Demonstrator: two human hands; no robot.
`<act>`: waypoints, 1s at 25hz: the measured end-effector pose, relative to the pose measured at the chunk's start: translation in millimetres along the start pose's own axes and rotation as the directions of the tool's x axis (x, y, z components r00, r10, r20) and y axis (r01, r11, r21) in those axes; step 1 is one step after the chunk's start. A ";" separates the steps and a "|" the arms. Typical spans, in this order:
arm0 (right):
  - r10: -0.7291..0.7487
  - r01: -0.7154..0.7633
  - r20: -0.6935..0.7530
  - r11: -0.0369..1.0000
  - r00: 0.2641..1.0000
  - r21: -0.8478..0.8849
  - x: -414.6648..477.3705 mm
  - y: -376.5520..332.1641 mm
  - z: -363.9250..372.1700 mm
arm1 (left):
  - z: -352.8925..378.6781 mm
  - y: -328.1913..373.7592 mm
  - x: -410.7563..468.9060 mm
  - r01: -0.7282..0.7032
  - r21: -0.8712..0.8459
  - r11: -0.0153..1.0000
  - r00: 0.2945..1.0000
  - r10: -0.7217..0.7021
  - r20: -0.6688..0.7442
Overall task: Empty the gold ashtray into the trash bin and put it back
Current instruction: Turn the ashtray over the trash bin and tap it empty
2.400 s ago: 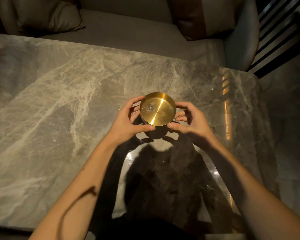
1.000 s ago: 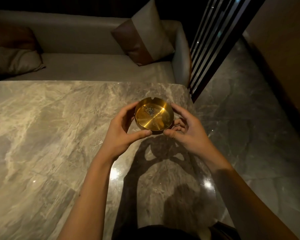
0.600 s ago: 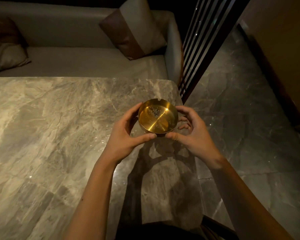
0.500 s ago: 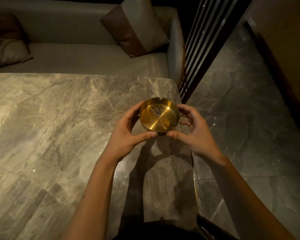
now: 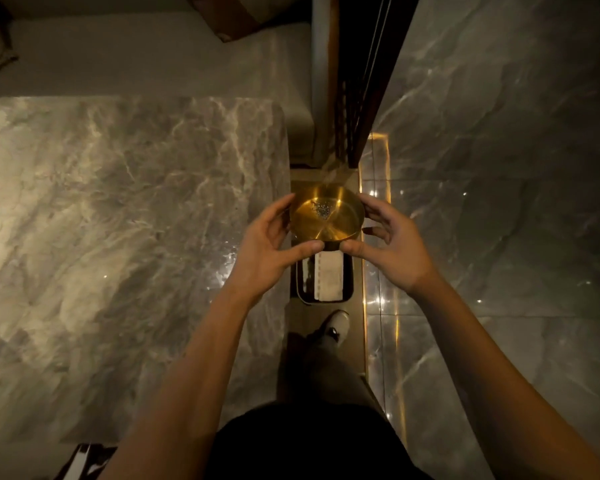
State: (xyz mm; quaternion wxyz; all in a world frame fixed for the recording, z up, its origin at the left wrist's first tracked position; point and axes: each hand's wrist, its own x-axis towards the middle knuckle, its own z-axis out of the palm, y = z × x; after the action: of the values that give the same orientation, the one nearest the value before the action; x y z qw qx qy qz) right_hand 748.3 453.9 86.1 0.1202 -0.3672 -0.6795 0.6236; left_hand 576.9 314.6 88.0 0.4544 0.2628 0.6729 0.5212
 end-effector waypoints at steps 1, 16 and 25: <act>0.023 -0.023 -0.001 1.000 1.000 0.018 2.7 12.4 -6.8 | 9.7 -6.8 5.5 0.039 -0.007 0.999 0.999 -0.039 -0.004; 0.436 -0.431 0.018 0.881 0.900 0.195 39.4 189.9 -21.4 | 87.9 -158.8 79.1 0.366 -0.009 0.931 0.929 -0.365 0.065; 0.551 -0.544 0.096 0.754 0.829 0.367 45.2 263.6 -16.3 | 123.1 -220.3 97.6 0.527 0.008 0.850 0.850 -0.527 -0.017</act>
State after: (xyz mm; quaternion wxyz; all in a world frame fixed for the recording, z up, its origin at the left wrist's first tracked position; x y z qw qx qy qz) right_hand 818.7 483.0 -170.8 0.0073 -0.5249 -0.4074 0.7473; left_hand 668.5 382.2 -157.5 0.5736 0.0675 0.7255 0.3742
